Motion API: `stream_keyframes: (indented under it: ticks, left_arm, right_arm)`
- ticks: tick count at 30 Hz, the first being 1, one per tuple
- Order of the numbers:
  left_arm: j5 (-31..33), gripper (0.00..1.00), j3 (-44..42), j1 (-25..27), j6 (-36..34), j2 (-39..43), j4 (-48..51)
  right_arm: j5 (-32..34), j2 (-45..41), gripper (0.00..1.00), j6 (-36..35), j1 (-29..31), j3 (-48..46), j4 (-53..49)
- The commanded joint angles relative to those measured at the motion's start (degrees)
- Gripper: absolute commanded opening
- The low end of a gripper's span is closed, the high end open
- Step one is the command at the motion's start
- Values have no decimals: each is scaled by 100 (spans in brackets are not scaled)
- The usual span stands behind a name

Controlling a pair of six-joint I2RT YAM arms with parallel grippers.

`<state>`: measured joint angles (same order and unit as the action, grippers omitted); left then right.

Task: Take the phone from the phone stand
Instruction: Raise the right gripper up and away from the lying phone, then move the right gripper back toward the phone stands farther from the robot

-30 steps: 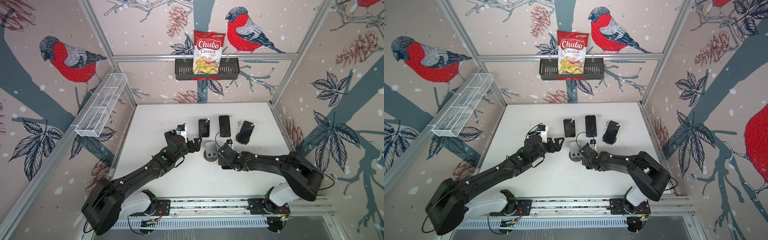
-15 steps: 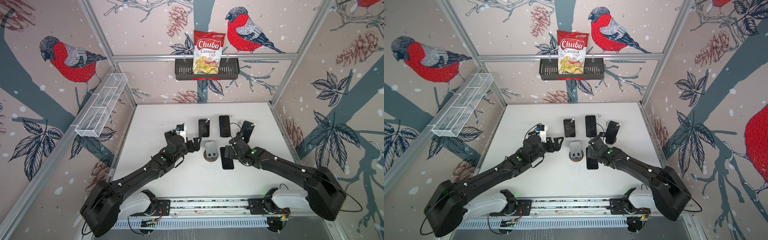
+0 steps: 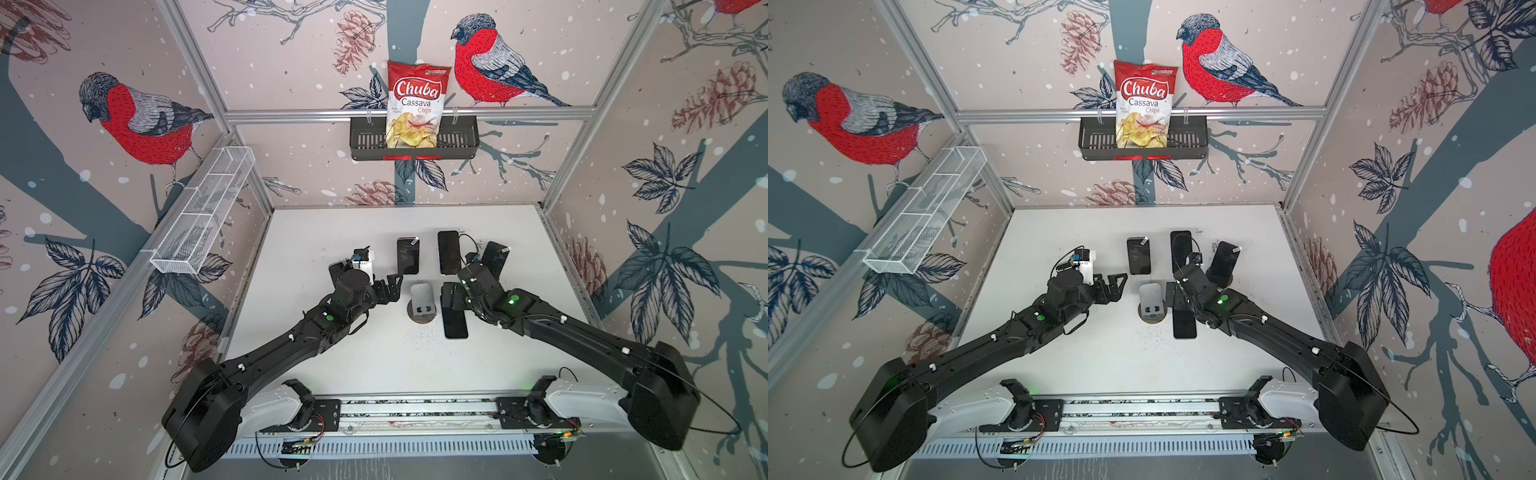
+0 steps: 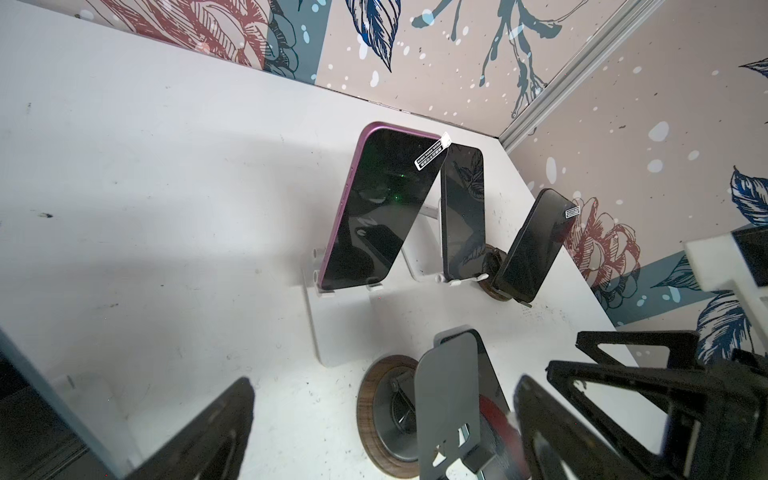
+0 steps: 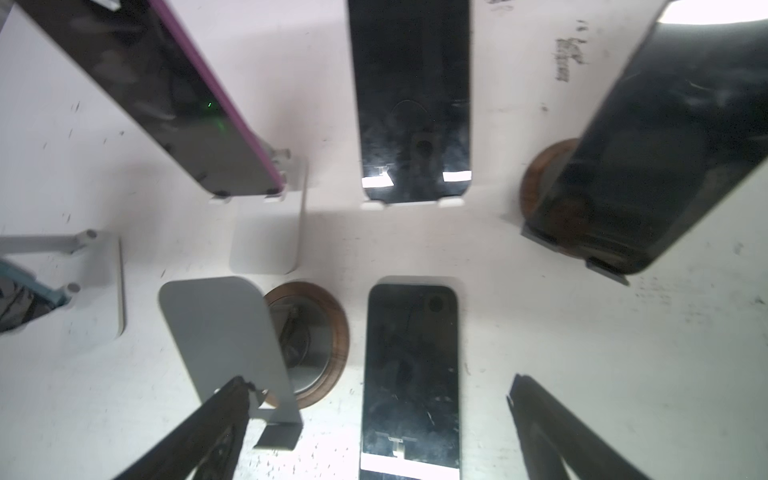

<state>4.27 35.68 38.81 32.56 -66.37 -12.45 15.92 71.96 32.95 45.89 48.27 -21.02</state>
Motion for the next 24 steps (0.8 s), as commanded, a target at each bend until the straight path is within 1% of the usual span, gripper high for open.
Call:
stream_keyframes:
  ticks: [1,13,24]
  left_arm:
    - [-3,97,87,22,-116,4,64]
    - [4,97,114,22,-161,122,190]
    - [3,97,70,29,-190,181,207]
  right_arm:
    - [33,260,99,-113,173,184,139]
    - [-10,1127,99,-111,670,662,371]
    - [147,1643,99,-60,869,832,470]
